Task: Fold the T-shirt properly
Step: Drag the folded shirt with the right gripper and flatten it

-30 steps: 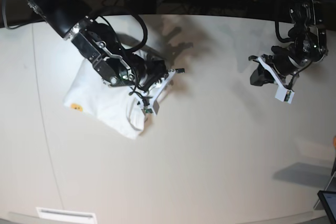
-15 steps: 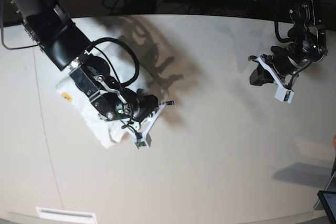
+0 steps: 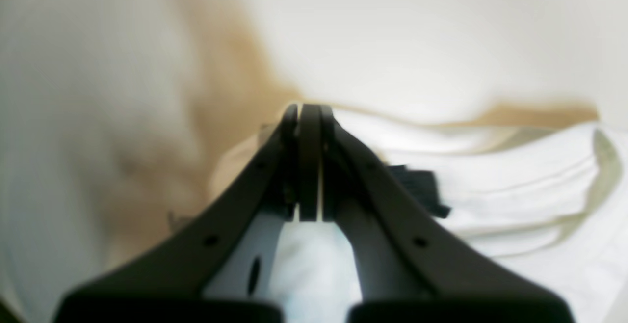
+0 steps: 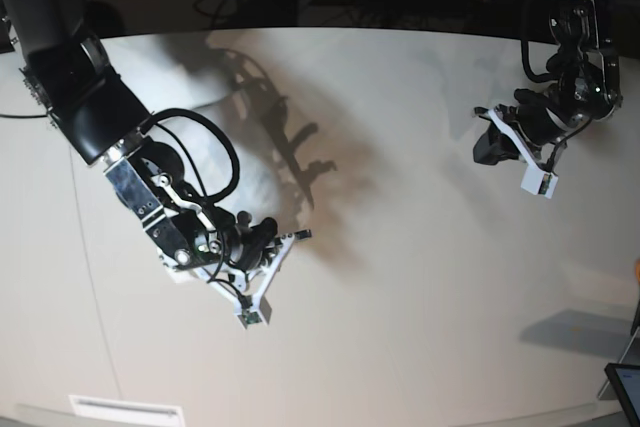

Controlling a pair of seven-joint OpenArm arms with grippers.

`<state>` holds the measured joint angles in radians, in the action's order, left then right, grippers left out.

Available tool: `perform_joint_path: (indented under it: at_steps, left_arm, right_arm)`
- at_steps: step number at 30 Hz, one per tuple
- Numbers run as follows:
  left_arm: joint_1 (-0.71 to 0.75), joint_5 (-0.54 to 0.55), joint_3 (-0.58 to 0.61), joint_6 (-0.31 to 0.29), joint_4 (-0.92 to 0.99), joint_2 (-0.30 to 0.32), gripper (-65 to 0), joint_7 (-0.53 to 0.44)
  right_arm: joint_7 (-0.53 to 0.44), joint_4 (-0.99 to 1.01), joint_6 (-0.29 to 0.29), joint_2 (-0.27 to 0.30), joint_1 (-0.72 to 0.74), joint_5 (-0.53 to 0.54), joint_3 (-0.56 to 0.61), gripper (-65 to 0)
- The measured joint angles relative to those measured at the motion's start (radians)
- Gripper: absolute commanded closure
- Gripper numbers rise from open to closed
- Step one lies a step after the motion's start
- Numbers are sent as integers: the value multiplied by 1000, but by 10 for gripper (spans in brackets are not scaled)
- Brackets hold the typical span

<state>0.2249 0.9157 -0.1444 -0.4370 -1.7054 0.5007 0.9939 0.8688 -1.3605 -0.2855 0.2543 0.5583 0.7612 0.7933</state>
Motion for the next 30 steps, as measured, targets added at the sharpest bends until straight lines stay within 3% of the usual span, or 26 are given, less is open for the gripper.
perform_joint_path:
  at_steps: [4,7,9,12,20,24,30]
  left_arm:
    - [8,0,1,0,-62,-2,0,0]
    - [-1,1,1,0,-84,-16,0,-4]
    - [1,1,3,-1,-85,-24,0,-4]
    - [0,-2,30,0,-85,-20,0,-2]
    - [-3,1,64,0,-84,-19,0,-3]
    - [1,1,64,0,-84,-16,0,-4]
    - [6,2,63,-1,-84,-14,0,-3]
  right_arm:
    - [114,-220,-228,64,-11,16,-51,0]
    - [205,-313,-274,123,-81,-14,-147,0]
    - [254,-340,-282,128,-150,-13,-197,0]
    - [289,-351,-280,130,-251,6,-237,0]
    - [198,-318,-271,131,-348,-10,-246,0]
    - [164,-224,-257,116,-340,-93,-231,0]
    - [19,-58,-89,27,-286,-235,-212,0]
